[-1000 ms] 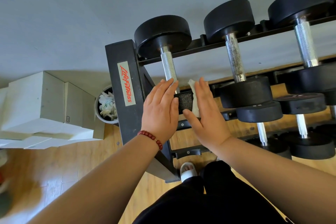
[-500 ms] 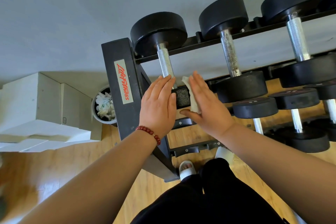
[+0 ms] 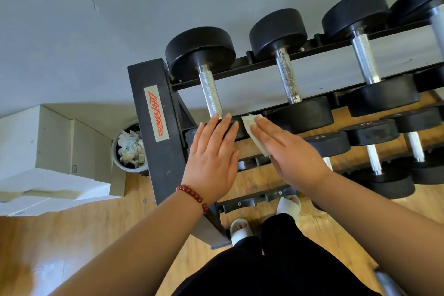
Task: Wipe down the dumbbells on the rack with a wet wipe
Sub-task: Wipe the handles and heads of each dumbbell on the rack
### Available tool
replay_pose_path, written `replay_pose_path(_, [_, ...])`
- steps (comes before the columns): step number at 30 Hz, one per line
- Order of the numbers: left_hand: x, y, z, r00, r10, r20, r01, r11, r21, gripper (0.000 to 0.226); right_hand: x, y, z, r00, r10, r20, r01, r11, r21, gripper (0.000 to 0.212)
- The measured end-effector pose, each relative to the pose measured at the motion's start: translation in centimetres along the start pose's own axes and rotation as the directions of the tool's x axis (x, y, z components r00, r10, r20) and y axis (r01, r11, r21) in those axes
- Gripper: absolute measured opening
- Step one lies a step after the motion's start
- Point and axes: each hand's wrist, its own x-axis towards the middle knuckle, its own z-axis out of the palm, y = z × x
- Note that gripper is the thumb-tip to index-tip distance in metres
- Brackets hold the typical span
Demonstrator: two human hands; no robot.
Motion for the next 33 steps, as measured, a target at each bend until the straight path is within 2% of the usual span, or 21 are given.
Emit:
replay_pose_path(4, [-0.1, 1.0, 0.0, 0.999, 0.033, 0.042, -0.034, 0.999, 0.031, 0.049, -1.1, 0.4, -1.2, 0.999, 0.003, 0.043, -0.001, 0.999, -0.048, 0.076])
replay_pose_path(12, [1.9, 2.9, 0.2, 0.997, 0.05, 0.063, -0.052, 0.998, 0.032, 0.047, -2.1, 2.4, -3.7, 0.998, -0.037, -0.041, 0.031, 0.99, -0.14, 0.061])
replay_pose_path(20, [5.0, 5.7, 1.3, 0.997, -0.033, 0.073, 0.029, 0.997, 0.065, 0.046, -2.2, 7.2, -5.8, 0.996, -0.072, -0.046, 0.064, 0.986, -0.156, 0.059])
replay_pose_path(24, [6.9, 7.3, 2.1, 0.996, -0.054, 0.077, 0.049, 0.997, 0.059, 0.046, -1.7, 9.3, -6.7, 0.993, -0.104, -0.051, 0.098, 0.989, -0.108, 0.051])
replay_pose_path(28, [8.4, 8.6, 2.8, 0.991, -0.122, 0.06, 0.12, 0.992, 0.026, 0.045, -1.1, 11.3, -7.9, 0.996, -0.068, -0.066, 0.067, 0.998, -0.018, 0.041])
replay_pose_path(33, [9.6, 9.9, 3.9, 0.965, -0.262, 0.025, 0.262, 0.965, -0.005, 0.046, 0.0, 14.4, -10.1, 1.0, 0.009, -0.017, -0.006, 0.99, 0.14, 0.045])
